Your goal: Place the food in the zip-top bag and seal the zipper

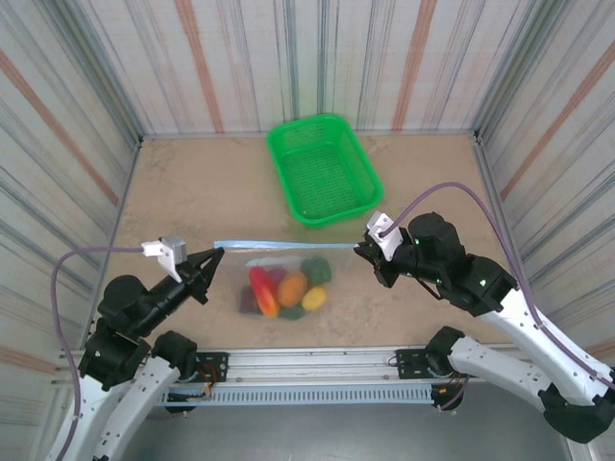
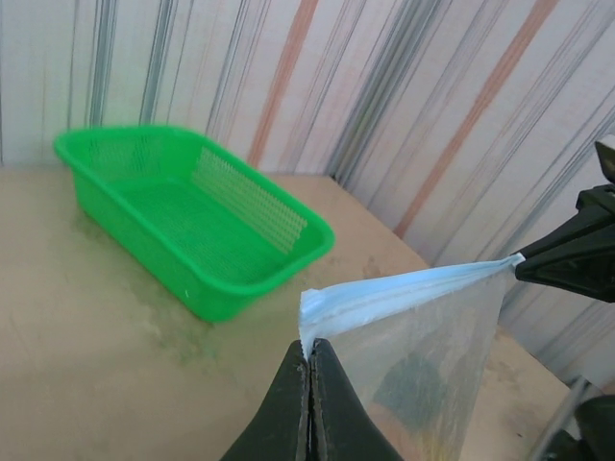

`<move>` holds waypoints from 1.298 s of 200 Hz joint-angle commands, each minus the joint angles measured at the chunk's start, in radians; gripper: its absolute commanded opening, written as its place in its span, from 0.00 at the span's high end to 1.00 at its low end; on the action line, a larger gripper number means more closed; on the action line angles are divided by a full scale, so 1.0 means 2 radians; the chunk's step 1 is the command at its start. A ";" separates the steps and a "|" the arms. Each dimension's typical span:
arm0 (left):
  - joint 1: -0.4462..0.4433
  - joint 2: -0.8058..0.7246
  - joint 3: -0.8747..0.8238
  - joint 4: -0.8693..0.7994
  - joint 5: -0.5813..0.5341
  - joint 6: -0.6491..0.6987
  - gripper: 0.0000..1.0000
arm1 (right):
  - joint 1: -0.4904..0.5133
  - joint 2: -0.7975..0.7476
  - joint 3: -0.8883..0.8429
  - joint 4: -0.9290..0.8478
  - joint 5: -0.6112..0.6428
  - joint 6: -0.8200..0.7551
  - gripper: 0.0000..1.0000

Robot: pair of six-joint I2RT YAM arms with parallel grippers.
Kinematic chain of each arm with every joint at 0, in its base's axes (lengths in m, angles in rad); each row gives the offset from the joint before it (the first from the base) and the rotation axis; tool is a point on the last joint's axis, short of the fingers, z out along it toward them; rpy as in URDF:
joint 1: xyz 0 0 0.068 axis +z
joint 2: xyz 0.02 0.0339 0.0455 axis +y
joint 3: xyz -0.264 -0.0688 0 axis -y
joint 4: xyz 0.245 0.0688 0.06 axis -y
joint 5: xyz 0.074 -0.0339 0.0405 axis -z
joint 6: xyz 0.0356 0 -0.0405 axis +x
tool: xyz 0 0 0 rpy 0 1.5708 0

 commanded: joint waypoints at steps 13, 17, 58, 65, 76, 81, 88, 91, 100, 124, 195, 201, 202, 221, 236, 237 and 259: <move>0.006 0.032 0.008 -0.070 -0.085 -0.090 1.00 | -0.001 0.054 0.008 0.019 0.041 0.002 0.92; 0.006 0.042 0.012 -0.081 -0.106 -0.099 1.00 | -0.001 0.067 0.010 0.031 0.040 0.001 0.92; 0.011 0.151 0.020 -0.138 -0.314 -0.205 1.00 | -0.006 0.215 0.078 0.100 0.054 0.002 0.59; 0.017 0.175 0.019 -0.135 -0.335 -0.222 1.00 | -0.006 0.223 0.089 0.103 0.058 0.003 0.54; 0.031 0.218 0.021 -0.139 -0.361 -0.261 1.00 | -0.005 0.225 0.096 0.114 0.063 0.002 0.47; 0.040 0.238 0.024 -0.143 -0.367 -0.278 1.00 | -0.006 0.223 0.097 0.118 0.066 0.002 0.44; 0.055 0.269 0.030 -0.149 -0.374 -0.302 1.00 | -0.009 0.220 0.097 0.124 0.068 0.002 0.41; 0.062 0.280 0.032 -0.154 -0.378 -0.316 1.00 | -0.011 0.218 0.097 0.125 0.068 0.002 0.41; 0.084 0.319 0.039 -0.174 -0.391 -0.362 1.00 | -0.016 0.215 0.098 0.126 0.064 0.002 0.41; 0.159 0.413 0.038 -0.181 -0.349 -0.424 1.00 | -0.025 0.207 0.091 0.125 0.060 0.007 0.40; 0.157 0.530 0.093 -0.171 -0.315 -0.417 1.00 | -0.031 0.194 0.067 0.118 0.056 0.027 0.40; 0.157 0.528 0.091 -0.165 -0.315 -0.413 1.00 | -0.031 0.193 0.064 0.118 0.056 0.030 0.40; 0.156 0.527 0.090 -0.163 -0.315 -0.412 1.00 | -0.031 0.192 0.064 0.118 0.056 0.030 0.40; 0.157 0.535 0.089 -0.129 -0.301 -0.383 1.00 | -0.032 0.190 0.057 0.119 0.066 0.042 0.40; 0.156 0.554 0.102 -0.126 -0.282 -0.363 1.00 | -0.037 0.188 0.051 0.123 0.078 0.064 0.40; 0.157 0.555 0.103 -0.127 -0.281 -0.362 1.00 | -0.037 0.188 0.051 0.124 0.079 0.067 0.40; 0.154 0.551 0.125 -0.151 -0.292 -0.332 0.84 | -0.045 0.173 0.031 0.129 0.048 0.079 0.38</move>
